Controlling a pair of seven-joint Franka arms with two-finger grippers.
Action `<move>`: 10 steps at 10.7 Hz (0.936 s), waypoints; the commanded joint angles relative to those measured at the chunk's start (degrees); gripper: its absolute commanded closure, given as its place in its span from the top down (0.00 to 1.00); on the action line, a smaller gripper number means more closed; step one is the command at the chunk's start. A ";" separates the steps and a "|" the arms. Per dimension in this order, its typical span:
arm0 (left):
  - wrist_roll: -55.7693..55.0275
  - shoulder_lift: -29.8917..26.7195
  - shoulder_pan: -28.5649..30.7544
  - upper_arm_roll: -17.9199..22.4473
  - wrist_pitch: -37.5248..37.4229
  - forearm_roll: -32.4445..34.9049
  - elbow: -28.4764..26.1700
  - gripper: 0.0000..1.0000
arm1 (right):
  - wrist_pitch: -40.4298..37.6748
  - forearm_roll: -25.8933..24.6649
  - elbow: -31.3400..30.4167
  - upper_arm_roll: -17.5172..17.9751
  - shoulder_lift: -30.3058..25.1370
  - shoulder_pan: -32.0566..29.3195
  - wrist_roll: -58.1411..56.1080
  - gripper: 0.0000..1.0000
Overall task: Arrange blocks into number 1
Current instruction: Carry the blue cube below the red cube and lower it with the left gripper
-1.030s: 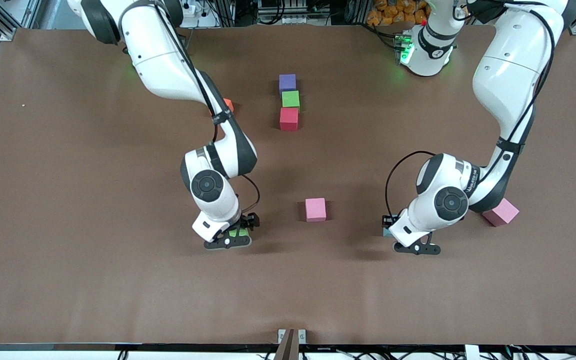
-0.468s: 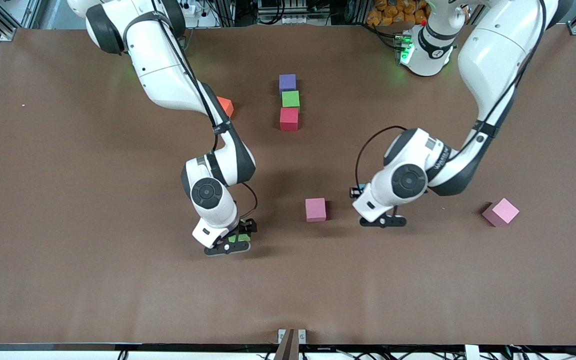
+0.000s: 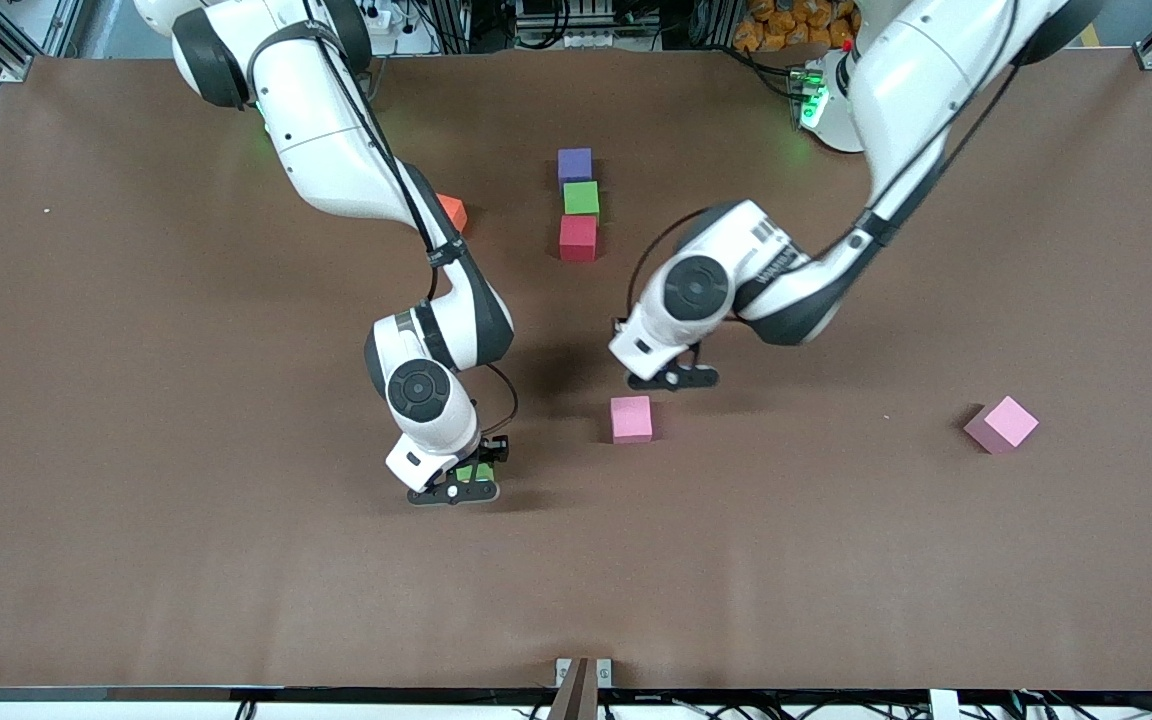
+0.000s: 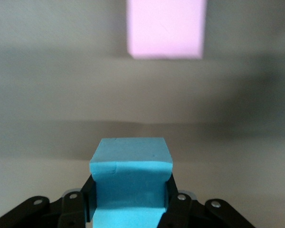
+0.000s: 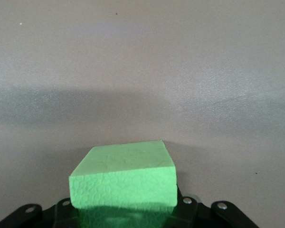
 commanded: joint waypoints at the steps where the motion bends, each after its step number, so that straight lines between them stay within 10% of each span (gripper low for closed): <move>1: -8.35 0.73 -4.82 0.45 3.71 1.11 -0.52 0.00 | -0.88 -0.67 1.45 0.46 0.60 -0.45 1.23 0.00; 10: -13.74 2.50 -11.16 0.98 7.24 5.58 -3.58 0.00 | -0.88 -0.67 1.36 0.46 0.60 -0.36 1.32 0.00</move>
